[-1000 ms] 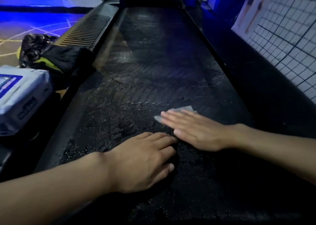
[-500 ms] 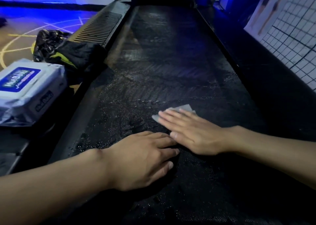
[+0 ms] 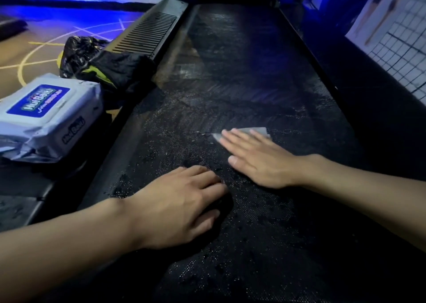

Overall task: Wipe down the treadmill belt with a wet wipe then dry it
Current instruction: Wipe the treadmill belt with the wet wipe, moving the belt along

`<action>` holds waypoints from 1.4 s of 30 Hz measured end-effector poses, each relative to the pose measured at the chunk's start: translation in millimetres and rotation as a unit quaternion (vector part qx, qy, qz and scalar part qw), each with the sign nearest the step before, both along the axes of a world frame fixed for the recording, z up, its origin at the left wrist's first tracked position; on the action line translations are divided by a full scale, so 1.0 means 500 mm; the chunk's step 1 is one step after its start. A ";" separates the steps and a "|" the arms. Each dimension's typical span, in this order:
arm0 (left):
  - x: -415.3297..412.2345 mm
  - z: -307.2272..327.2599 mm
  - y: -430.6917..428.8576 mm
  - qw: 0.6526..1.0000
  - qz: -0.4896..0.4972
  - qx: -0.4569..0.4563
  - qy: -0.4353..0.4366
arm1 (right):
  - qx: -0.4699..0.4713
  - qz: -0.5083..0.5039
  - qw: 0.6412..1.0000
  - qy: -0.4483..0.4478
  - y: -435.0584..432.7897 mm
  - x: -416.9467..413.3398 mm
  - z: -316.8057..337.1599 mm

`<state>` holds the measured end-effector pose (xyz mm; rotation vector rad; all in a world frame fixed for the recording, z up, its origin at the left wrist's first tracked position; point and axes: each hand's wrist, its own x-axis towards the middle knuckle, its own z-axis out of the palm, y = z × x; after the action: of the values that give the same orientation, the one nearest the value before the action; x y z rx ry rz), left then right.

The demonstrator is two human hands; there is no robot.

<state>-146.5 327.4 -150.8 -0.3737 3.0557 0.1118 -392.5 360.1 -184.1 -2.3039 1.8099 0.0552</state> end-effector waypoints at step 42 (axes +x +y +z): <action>0.139 -0.016 -0.040 0.975 0.207 -0.066 -0.044 | -0.010 0.055 0.998 0.003 -0.102 0.143 0.005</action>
<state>-77.0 307.5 -158.7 -0.9915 2.8578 -0.0894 -321.1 308.9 -181.7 -2.4179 1.6921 0.0619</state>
